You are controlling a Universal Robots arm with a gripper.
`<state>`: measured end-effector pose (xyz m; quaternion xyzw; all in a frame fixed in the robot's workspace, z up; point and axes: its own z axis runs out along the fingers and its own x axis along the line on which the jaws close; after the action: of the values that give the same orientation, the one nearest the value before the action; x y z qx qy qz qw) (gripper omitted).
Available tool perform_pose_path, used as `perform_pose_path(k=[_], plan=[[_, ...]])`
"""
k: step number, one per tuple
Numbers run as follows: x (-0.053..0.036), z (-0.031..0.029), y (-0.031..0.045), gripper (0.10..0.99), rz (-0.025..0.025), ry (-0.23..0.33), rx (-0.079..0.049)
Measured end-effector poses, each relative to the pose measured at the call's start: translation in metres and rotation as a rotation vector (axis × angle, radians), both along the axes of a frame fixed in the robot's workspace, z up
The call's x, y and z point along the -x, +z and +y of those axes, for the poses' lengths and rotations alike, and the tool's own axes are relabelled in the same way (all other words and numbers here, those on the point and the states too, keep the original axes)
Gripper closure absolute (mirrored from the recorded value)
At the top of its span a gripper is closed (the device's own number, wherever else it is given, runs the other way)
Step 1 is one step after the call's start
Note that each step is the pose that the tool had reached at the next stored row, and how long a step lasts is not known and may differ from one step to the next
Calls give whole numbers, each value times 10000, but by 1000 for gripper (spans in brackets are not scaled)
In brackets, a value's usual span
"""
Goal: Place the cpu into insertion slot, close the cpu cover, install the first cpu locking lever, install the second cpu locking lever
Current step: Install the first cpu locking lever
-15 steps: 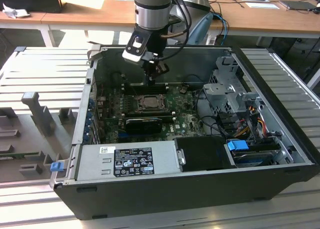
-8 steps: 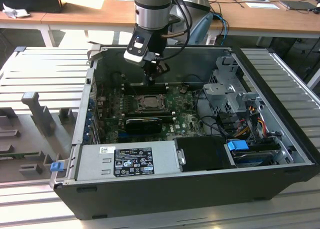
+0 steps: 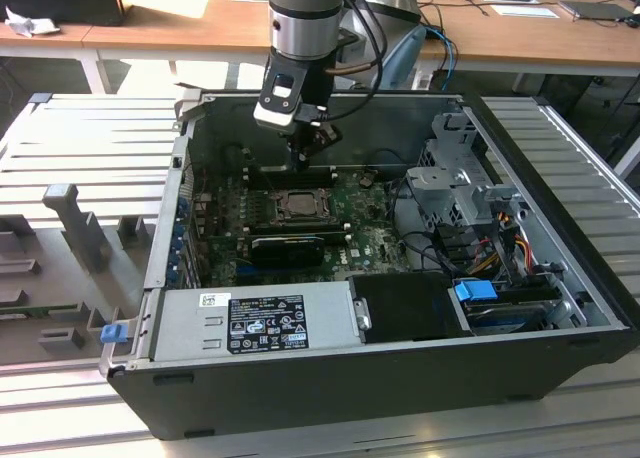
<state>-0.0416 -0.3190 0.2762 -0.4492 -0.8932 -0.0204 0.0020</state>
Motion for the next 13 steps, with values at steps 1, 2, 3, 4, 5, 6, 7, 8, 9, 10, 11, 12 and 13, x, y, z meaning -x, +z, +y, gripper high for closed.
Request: perform_pose_path(k=[1, 2, 3, 4, 5, 6, 7, 8, 9, 10, 11, 12, 13], plan=[[0, 0, 0, 980, 0, 69, 0], [0, 0, 0, 980, 0, 122, 1], [0, 0, 0, 980, 0, 172, 0], [0, 0, 0, 980, 0, 253, 0], [0, 0, 0, 980, 0, 359, 0], [0, 0, 0, 980, 0, 421, 1], [0, 0, 0, 980, 0, 477, 1], [0, 0, 0, 980, 1, 547, 0], [0, 0, 0, 980, 0, 603, 0], [0, 0, 0, 980, 0, 710, 0], [0, 0, 0, 980, 0, 788, 0], [0, 0, 0, 980, 0, 912, 0], [0, 0, 0, 980, 0, 1057, 1]])
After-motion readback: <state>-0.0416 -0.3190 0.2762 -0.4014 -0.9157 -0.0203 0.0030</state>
